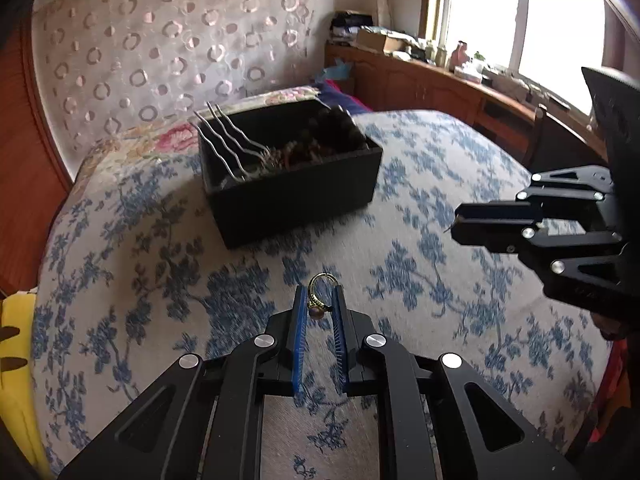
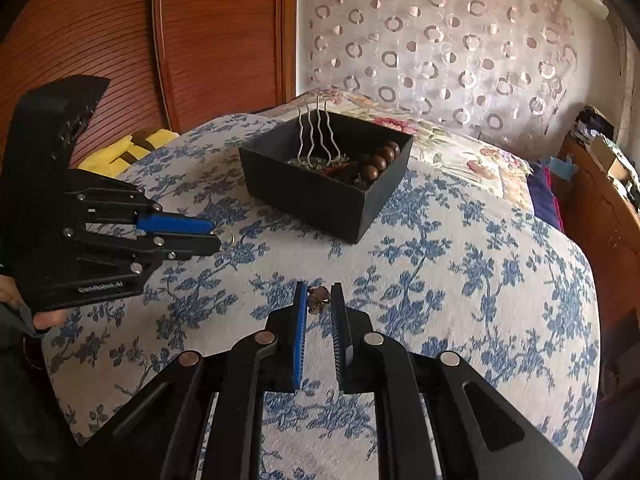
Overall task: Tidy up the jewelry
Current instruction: 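Carry the gold ring over the black box and open the left gripper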
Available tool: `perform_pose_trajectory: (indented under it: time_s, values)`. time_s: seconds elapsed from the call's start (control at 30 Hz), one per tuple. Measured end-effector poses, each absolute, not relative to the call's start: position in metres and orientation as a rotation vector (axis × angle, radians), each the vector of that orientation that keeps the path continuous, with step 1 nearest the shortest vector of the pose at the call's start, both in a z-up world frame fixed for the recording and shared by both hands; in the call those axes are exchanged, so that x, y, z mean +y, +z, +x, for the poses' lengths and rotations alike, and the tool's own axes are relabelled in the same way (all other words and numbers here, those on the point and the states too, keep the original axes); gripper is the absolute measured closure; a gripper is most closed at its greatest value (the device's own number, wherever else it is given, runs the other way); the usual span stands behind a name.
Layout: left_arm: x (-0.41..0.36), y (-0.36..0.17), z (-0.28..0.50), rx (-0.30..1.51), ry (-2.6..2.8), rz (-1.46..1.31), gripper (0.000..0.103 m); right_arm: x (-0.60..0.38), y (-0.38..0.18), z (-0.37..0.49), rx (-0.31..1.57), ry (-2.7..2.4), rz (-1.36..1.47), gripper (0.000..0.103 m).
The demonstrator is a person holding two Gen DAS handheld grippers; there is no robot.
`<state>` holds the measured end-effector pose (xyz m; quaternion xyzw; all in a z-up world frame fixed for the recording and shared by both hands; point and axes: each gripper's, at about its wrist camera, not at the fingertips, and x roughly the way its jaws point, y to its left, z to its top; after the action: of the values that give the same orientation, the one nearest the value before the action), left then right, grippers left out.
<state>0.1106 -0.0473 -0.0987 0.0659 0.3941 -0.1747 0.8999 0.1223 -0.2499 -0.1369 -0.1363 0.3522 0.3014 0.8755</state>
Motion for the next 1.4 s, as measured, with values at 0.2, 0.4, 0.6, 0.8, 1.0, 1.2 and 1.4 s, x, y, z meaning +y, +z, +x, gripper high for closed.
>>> perform_pose_trajectory:
  time_s: [0.2, 0.4, 0.6, 0.8, 1.0, 1.2, 1.4]
  values:
    - [-0.043, -0.083, 0.127, 0.781, -0.343, 0.121, 0.092, -0.246, -0.122, 0.140, 0.703, 0.635, -0.281, 0.090]
    - [-0.038, -0.068, 0.144, 0.753, -0.330, 0.106, 0.092, -0.239, -0.108, 0.164, 0.671, 0.644, -0.259, 0.090]
    - [-0.031, -0.059, 0.166, 0.741, -0.312, 0.093, 0.091, -0.229, -0.101, 0.191, 0.658, 0.654, -0.252, 0.090]
    - [-0.025, -0.058, 0.186, 0.747, -0.302, 0.084, 0.091, -0.219, -0.103, 0.214, 0.668, 0.672, -0.249, 0.089]
    - [-0.026, -0.060, 0.204, 0.758, -0.306, 0.083, 0.091, -0.218, -0.103, 0.225, 0.666, 0.674, -0.235, 0.086]
    - [-0.029, -0.063, 0.217, 0.764, -0.316, 0.084, 0.091, -0.223, -0.102, 0.229, 0.659, 0.659, -0.224, 0.081]
    - [-0.038, -0.064, 0.233, 0.769, -0.322, 0.093, 0.091, -0.232, -0.098, 0.230, 0.640, 0.634, -0.201, 0.081]
